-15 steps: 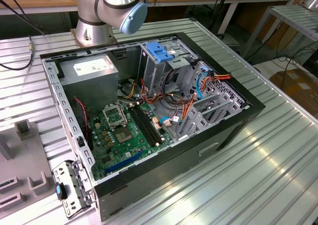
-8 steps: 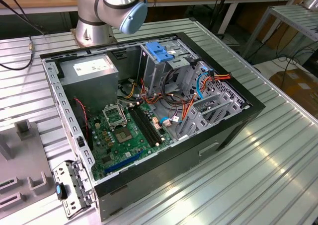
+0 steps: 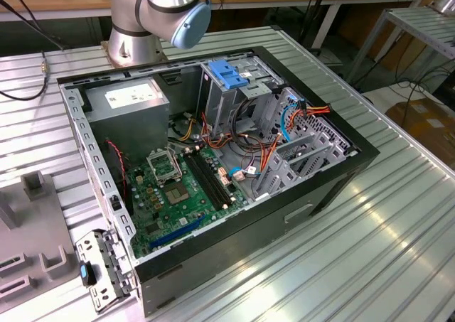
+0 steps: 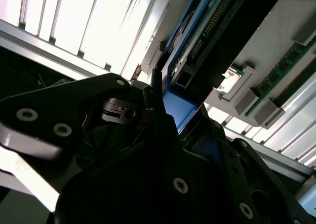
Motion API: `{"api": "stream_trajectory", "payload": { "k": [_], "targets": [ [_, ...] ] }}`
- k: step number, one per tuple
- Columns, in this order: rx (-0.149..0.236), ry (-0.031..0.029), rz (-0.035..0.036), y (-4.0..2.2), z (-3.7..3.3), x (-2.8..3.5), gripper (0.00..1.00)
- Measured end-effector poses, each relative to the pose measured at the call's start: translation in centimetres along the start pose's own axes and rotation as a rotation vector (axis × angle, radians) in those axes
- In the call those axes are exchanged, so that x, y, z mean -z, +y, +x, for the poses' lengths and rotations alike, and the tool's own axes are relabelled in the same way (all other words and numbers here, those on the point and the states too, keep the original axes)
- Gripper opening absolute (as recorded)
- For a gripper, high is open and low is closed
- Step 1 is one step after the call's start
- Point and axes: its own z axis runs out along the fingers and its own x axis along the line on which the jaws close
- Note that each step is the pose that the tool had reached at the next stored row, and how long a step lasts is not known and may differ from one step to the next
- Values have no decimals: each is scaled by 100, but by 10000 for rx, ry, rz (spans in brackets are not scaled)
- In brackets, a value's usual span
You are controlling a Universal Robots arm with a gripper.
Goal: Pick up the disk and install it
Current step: 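Pick up the disk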
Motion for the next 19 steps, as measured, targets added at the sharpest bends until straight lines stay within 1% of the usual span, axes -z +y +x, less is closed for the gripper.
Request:
{"api": "stream_trajectory", "payload": {
  "k": [5, 7, 19],
  "targets": [
    [1, 0, -1, 0, -1, 0, 40],
    [-1, 0, 0, 0, -1, -1, 37],
    [0, 1, 0, 0, -1, -1, 37]
  ]
}}
